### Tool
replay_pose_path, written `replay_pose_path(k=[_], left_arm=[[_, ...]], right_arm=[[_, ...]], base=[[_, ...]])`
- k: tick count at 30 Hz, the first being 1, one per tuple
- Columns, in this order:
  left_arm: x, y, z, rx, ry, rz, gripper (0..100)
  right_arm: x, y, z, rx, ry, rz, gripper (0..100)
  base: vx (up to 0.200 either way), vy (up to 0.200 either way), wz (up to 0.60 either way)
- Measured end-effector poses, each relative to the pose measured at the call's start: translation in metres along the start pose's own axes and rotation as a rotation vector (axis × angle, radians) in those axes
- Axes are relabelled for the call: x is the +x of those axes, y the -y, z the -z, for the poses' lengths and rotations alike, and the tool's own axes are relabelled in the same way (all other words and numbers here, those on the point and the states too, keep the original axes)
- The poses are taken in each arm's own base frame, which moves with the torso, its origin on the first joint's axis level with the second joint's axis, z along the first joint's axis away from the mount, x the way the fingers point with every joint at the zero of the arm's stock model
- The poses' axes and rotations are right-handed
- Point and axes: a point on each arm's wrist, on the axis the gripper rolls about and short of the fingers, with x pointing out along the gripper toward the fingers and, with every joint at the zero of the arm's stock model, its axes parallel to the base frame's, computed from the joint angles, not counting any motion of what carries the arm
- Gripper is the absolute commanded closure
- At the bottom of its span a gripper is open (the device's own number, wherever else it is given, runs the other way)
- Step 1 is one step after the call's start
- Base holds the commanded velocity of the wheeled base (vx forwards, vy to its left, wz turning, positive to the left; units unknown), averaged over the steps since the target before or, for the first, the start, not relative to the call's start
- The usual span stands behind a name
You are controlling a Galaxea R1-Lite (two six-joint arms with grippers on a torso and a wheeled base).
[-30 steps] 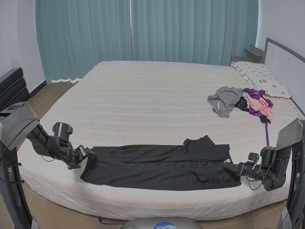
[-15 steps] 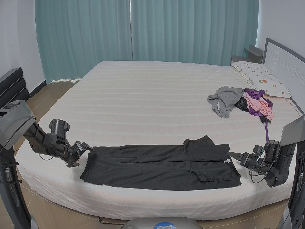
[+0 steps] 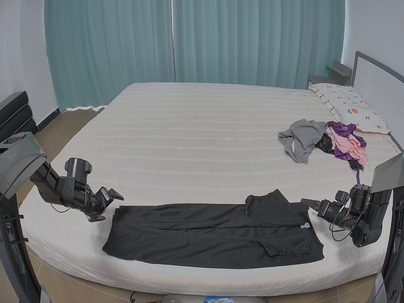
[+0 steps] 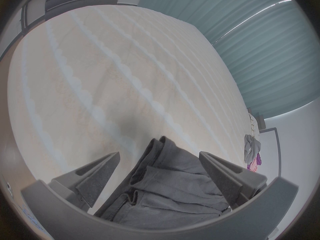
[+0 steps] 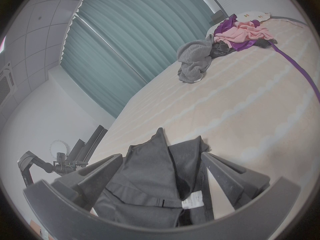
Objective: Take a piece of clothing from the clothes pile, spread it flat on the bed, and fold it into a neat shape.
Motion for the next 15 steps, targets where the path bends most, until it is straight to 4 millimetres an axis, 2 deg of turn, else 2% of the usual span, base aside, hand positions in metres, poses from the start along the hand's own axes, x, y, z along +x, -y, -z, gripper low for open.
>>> replay_pose_path(k=[7,15], left_arm=[[-0.0002,-0.0002,0.0071,0.038,-0.028,0.033,0],[0.0085,0.0044,0.001,0.185,0.057,0.105,0]], right_arm=[[-0.0001,-0.0004,0.0009,0.0,-0.004,0.0,0],[0.0006,-0.0029,0.0031,-0.001,-0.013,-0.005,0]], base=[[0.0,0.0,0.0],[0.0,0.0,0.0]])
